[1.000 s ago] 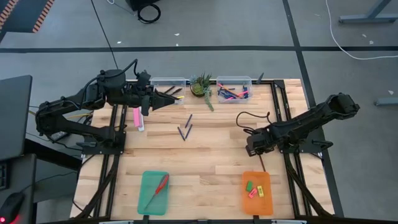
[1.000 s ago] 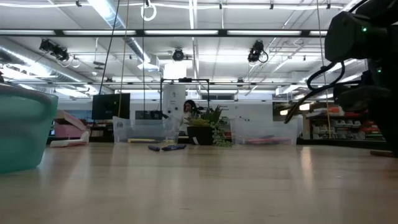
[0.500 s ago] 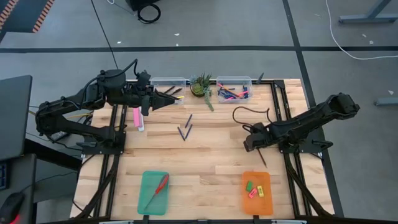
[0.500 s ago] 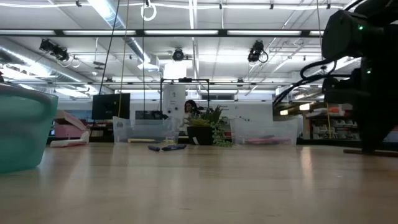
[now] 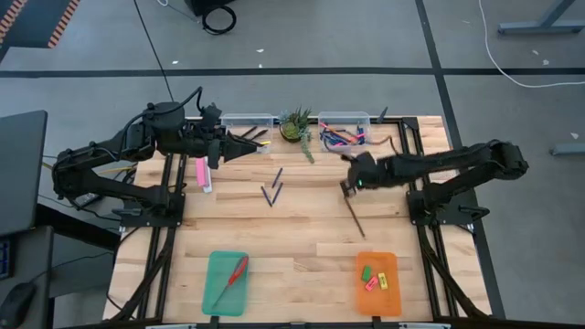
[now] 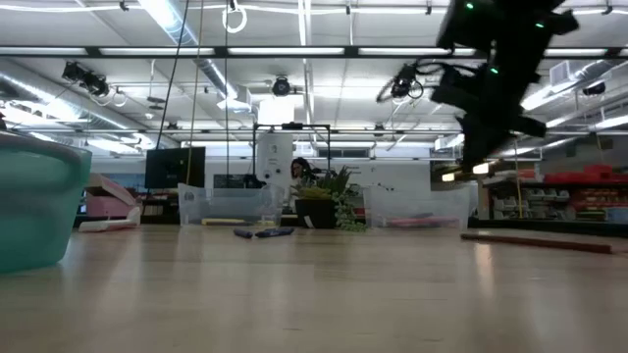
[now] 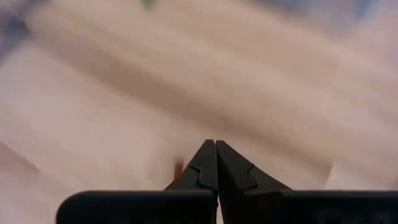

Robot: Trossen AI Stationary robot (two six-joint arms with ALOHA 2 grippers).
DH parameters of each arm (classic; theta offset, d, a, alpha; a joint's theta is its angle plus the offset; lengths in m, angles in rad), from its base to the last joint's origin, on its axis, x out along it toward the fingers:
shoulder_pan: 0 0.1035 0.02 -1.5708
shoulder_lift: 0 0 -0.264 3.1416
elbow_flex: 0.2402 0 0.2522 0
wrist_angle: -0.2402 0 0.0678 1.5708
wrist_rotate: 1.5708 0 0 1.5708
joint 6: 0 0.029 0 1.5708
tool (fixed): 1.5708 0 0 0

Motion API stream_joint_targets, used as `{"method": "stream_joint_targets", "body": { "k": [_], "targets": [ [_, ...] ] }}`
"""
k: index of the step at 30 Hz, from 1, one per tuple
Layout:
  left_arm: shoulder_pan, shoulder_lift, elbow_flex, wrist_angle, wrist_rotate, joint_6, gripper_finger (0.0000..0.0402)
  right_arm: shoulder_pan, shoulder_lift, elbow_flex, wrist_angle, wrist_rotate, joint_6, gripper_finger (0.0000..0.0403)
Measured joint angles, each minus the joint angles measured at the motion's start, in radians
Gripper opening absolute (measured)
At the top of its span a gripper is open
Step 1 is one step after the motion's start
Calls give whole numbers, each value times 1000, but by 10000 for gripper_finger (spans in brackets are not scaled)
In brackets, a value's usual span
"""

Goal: Sort crayons/erasers/pens/pencils in bins
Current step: Put the brown pencil into the right transparent bin

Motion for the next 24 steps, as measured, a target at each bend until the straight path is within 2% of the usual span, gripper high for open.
{"method": "stream_joint_targets", "body": {
  "k": [3, 5, 10, 13, 18, 24],
  "targets": [
    [0, 0, 0, 0, 0, -14, 48, -88, -1, 69, 2, 0, -119, 3],
    [0, 0, 0, 0, 0, -16, 47, -144, -1, 86, 2, -41, -169, 6],
    [0, 0, 0, 0, 0, 6, 46, -222, -1, 80, 1, -280, -258, 34],
    [0, 0, 0, 0, 0, 32, 45, -195, 5, 77, 3, -361, -248, 63],
    [0, 0, 0, 2, -22, 57, 45, -69, 108, 77, -16, -394, -193, 106],
    [0, 0, 0, 11, -23, 57, 44, 29, 270, 85, -41, -420, -33, 116]
  ]
}}
